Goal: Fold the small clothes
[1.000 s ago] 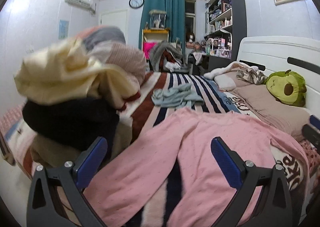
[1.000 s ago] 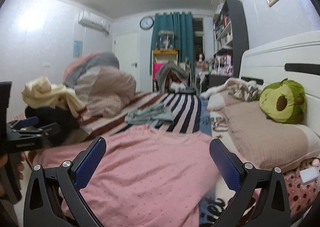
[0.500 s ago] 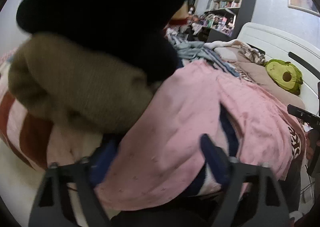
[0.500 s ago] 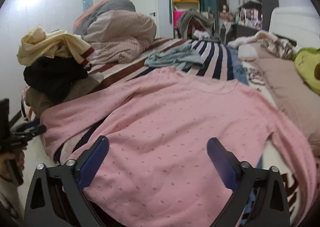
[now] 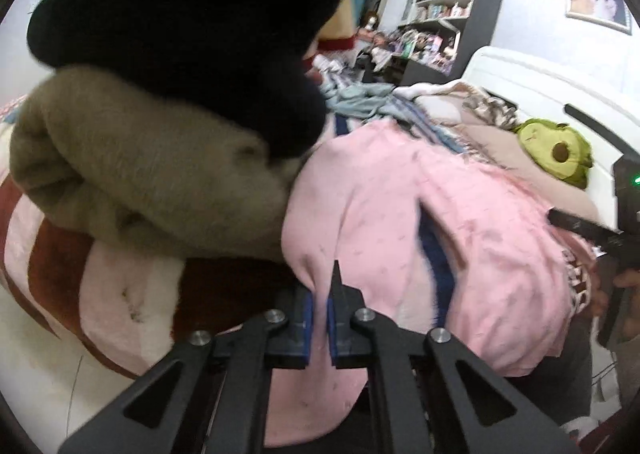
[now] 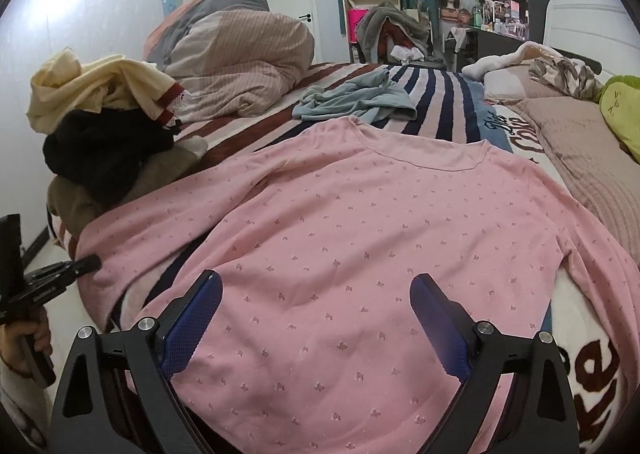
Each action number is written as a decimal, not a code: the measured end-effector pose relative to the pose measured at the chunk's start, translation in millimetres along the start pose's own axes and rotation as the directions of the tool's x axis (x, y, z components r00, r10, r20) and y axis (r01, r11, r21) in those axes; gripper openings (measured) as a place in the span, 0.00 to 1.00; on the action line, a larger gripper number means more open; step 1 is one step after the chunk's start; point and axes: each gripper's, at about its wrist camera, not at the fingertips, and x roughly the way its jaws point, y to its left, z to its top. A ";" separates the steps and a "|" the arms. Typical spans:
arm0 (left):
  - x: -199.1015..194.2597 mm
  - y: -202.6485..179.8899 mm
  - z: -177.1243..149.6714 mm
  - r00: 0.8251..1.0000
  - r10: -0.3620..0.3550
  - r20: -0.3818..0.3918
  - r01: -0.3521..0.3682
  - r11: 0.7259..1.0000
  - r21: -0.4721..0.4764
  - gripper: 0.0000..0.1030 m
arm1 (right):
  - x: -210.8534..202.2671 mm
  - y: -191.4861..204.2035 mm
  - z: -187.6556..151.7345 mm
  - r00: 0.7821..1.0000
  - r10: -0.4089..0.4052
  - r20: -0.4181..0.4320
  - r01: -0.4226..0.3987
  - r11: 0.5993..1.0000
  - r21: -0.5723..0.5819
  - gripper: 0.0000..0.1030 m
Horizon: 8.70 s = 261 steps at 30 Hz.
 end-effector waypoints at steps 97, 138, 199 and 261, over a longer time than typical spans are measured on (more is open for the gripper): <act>124.1 -92.9 90.8 0.995 -0.092 -0.034 0.094 0.992 0.087 0.55 | 148.5 -56.3 85.9 0.951 -0.108 -0.289 -0.014 0.921 -0.389 0.00; 113.2 -108.1 91.6 0.996 -0.082 -0.032 0.085 0.991 0.106 0.56 | 147.0 -103.9 87.4 0.945 0.029 -0.326 -0.085 0.983 -0.160 0.13; 70.2 -204.8 68.5 0.990 -0.099 -0.097 0.121 0.957 0.263 0.59 | -26.5 -104.6 -17.4 0.983 0.150 -0.102 -0.165 0.972 -0.169 0.38; 218.1 -161.9 133.4 0.996 0.025 -0.088 0.005 0.946 0.323 0.06 | -5.0 -176.6 23.9 0.978 0.170 -0.122 -0.165 0.985 0.048 0.49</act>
